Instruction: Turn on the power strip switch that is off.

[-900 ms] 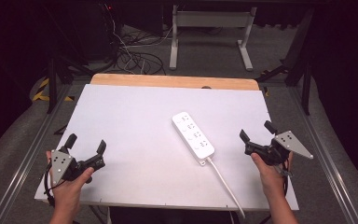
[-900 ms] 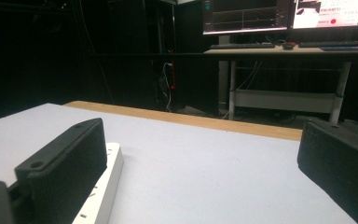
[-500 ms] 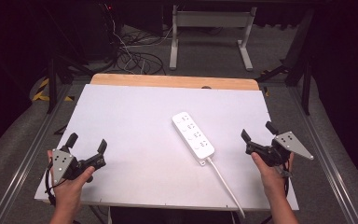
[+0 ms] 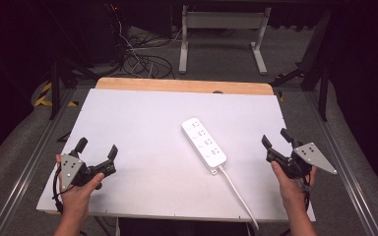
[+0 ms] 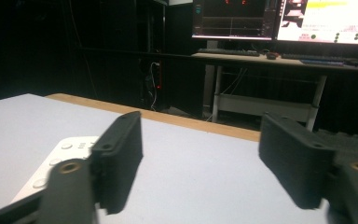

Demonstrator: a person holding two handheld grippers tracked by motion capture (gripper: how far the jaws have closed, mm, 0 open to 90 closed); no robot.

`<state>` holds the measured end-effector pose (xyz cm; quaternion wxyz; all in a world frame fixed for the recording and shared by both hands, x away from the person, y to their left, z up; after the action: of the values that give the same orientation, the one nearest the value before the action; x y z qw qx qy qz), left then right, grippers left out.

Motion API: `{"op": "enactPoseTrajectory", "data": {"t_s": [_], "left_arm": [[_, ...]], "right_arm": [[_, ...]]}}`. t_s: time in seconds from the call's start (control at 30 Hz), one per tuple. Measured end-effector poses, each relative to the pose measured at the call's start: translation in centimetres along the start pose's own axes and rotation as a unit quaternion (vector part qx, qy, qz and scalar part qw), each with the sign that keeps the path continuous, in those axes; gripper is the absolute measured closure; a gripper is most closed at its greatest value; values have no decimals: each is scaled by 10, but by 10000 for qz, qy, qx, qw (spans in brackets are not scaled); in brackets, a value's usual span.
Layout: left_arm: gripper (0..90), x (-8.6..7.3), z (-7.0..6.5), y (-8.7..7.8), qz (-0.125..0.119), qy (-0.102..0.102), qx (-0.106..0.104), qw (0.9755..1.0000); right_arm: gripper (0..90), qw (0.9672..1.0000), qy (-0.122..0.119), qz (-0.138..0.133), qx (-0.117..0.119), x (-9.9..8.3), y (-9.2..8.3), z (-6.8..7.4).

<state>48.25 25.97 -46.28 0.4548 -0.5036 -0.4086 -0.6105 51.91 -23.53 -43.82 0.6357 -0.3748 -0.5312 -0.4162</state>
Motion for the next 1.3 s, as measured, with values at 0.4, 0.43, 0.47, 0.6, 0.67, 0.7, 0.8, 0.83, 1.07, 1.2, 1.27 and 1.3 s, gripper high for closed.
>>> {"op": "enactPoseTrajectory", "data": {"t_s": [0.4,0.43,0.47,0.6,0.67,0.7,0.8,0.83,1.07,1.2,1.27,1.3], "left_arm": [[0,1,-5,5,-11,5,-73,10000],[0,1,-4,4,-10,17,-52,10000],[0,0,-3,4,4,23,-49,10000],[0,0,-3,3,5,26,-39,10000],[0,0,-3,3,-3,30,-27,10000],[0,0,-2,2,1,43,-14,10000],[0,-1,-2,1,15,52,-7,10000],[0,-1,-1,1,20,54,-3,10000],[0,-1,0,0,31,67,28,10000],[0,-2,0,-1,34,70,35,10000],[0,-2,0,-2,32,82,43,10000],[0,-2,0,-2,32,82,45,10000]], "right_arm": [[745,9965,315,770,45,-7,-13,2],[778,9960,363,815,59,-7,-14,2],[806,9957,411,823,87,-5,-15,2],[900,9954,436,823,229,0,-16,5],[900,9951,416,864,250,1,-15,7],[900,9950,400,876,279,1,-15,8],[900,9949,330,895,340,2,-12,12],[900,9948,334,892,364,4,-12,13],[900,9935,325,910,599,14,-1,26],[900,9918,215,1007,752,15,6,39],[900,9904,156,1093,827,13,9,45],[900,9897,129,1131,864,12,10,48]]}}
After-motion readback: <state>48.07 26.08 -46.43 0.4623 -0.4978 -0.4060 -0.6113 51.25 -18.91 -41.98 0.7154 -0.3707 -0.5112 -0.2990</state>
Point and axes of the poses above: each handheld gripper's, and its own axes: y roughly forward along the jaws, x roughly out of its top, z roughly to its left, the point moved 10 cm from there along y, roughly forward along the jaws, and after that the axes turned 12 degrees about y, right-handed, at the moved point
